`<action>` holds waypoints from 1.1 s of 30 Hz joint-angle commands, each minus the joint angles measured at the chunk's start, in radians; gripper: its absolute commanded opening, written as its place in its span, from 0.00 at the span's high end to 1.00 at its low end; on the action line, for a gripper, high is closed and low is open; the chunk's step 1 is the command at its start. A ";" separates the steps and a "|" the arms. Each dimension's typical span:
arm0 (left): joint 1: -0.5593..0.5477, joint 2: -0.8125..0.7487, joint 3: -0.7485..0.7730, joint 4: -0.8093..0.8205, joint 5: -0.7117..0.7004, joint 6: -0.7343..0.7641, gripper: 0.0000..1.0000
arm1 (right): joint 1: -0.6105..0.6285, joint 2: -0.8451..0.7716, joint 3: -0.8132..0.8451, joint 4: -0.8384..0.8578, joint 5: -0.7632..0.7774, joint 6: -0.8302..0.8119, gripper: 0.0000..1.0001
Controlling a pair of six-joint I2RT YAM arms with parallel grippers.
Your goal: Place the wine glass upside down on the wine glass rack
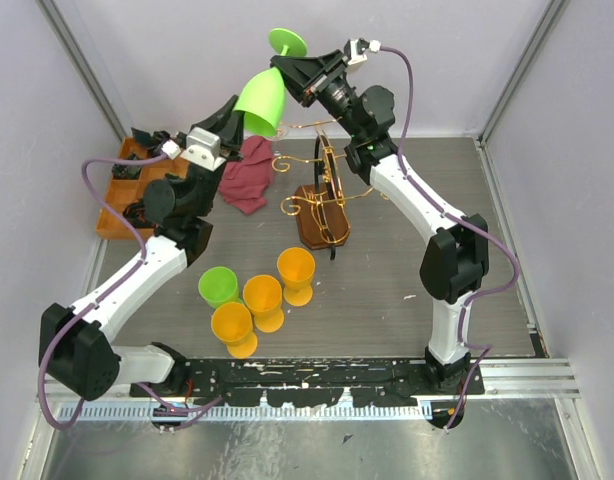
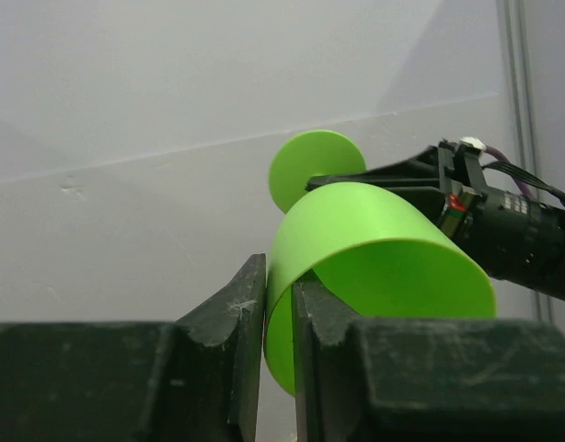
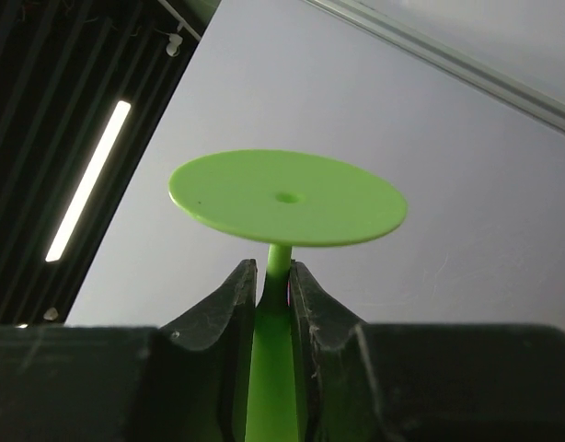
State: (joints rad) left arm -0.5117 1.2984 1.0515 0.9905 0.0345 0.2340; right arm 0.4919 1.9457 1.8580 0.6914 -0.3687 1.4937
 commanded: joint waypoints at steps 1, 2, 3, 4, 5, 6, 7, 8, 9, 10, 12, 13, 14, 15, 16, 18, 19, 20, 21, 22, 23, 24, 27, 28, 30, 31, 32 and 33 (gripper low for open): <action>-0.014 -0.059 -0.047 -0.008 0.038 -0.012 0.76 | -0.015 -0.027 0.063 0.002 0.000 -0.092 0.93; -0.016 -0.066 -0.062 -0.013 0.036 -0.017 0.76 | -0.019 -0.031 0.066 -0.008 0.003 -0.105 0.94; -0.019 -0.073 -0.074 -0.016 0.031 -0.021 0.75 | -0.024 -0.037 0.066 -0.018 0.006 -0.118 0.94; -0.020 -0.079 -0.085 -0.018 0.025 -0.023 0.75 | -0.028 -0.042 0.066 -0.027 0.008 -0.132 0.94; -0.021 -0.083 -0.094 -0.021 0.022 -0.025 0.76 | -0.032 -0.047 0.067 -0.037 0.009 -0.147 0.94; -0.022 -0.088 -0.101 -0.024 0.019 -0.025 0.76 | -0.035 -0.051 0.068 -0.052 0.011 -0.158 0.95; -0.024 -0.090 -0.106 -0.029 0.018 -0.025 0.75 | -0.037 -0.054 0.069 -0.059 0.011 -0.170 0.95; -0.024 -0.094 -0.110 -0.034 0.018 -0.023 0.75 | -0.040 -0.056 0.071 -0.065 0.011 -0.178 0.96; -0.024 -0.097 -0.113 -0.041 0.020 -0.019 0.74 | -0.043 -0.057 0.074 -0.074 0.010 -0.186 0.97; -0.024 -0.101 -0.116 -0.049 0.023 -0.013 0.72 | -0.046 -0.059 0.075 -0.083 0.007 -0.197 0.98; -0.024 -0.111 -0.121 -0.076 0.034 0.003 0.68 | -0.060 -0.063 0.078 -0.101 0.003 -0.217 0.99; -0.024 -0.119 -0.127 -0.094 0.044 0.013 0.65 | -0.068 -0.067 0.077 -0.111 0.000 -0.231 0.99; -0.024 -0.127 -0.134 -0.117 0.059 0.024 0.62 | -0.077 -0.071 0.076 -0.120 -0.001 -0.246 0.99; -0.024 -0.137 -0.142 -0.139 0.069 0.032 0.59 | -0.089 -0.077 0.075 -0.134 0.000 -0.264 0.99; -0.024 -0.147 -0.152 -0.162 0.076 0.039 0.56 | -0.101 -0.081 0.076 -0.149 0.002 -0.283 0.99; -0.024 -0.165 -0.175 -0.204 0.077 0.048 0.51 | -0.125 -0.090 0.085 -0.182 0.005 -0.328 0.99; -0.024 -0.174 -0.186 -0.225 0.072 0.051 0.48 | -0.137 -0.092 0.094 -0.200 0.004 -0.352 0.99; -0.024 -0.187 -0.195 -0.244 0.067 0.053 0.47 | -0.149 -0.094 0.104 -0.221 0.002 -0.379 0.99; -0.024 -0.196 -0.203 -0.273 0.062 0.056 0.45 | -0.159 -0.098 0.115 -0.241 0.001 -0.404 0.99; -0.024 -0.205 -0.208 -0.297 0.056 0.061 0.45 | -0.173 -0.100 0.123 -0.257 -0.003 -0.424 0.99; -0.024 -0.214 -0.211 -0.320 0.049 0.064 0.44 | -0.187 -0.102 0.128 -0.266 -0.007 -0.447 0.99; -0.024 -0.222 -0.213 -0.343 0.038 0.067 0.44 | -0.201 -0.108 0.131 -0.276 -0.010 -0.464 0.99; -0.023 -0.241 -0.200 -0.418 0.000 0.069 0.43 | -0.261 -0.130 0.130 -0.323 -0.011 -0.549 0.99; -0.024 -0.244 -0.191 -0.443 -0.008 0.069 0.43 | -0.282 -0.140 0.129 -0.346 -0.010 -0.576 0.99; -0.024 -0.246 -0.173 -0.488 -0.025 0.069 0.42 | -0.327 -0.164 0.108 -0.381 -0.002 -0.627 0.99; -0.023 -0.245 -0.164 -0.508 -0.031 0.071 0.42 | -0.352 -0.180 0.093 -0.398 0.009 -0.651 0.99; -0.021 -0.241 -0.155 -0.525 -0.034 0.071 0.42 | -0.377 -0.195 0.075 -0.414 0.021 -0.691 0.99; -0.023 -0.238 -0.147 -0.540 -0.036 0.071 0.42 | -0.403 -0.210 0.059 -0.435 0.041 -0.725 0.99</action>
State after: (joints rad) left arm -0.5331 1.0698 0.8558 0.5453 0.0380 0.2913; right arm 0.1688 1.8618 1.9270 0.2947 -0.3756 0.9363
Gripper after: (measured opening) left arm 0.582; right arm 0.215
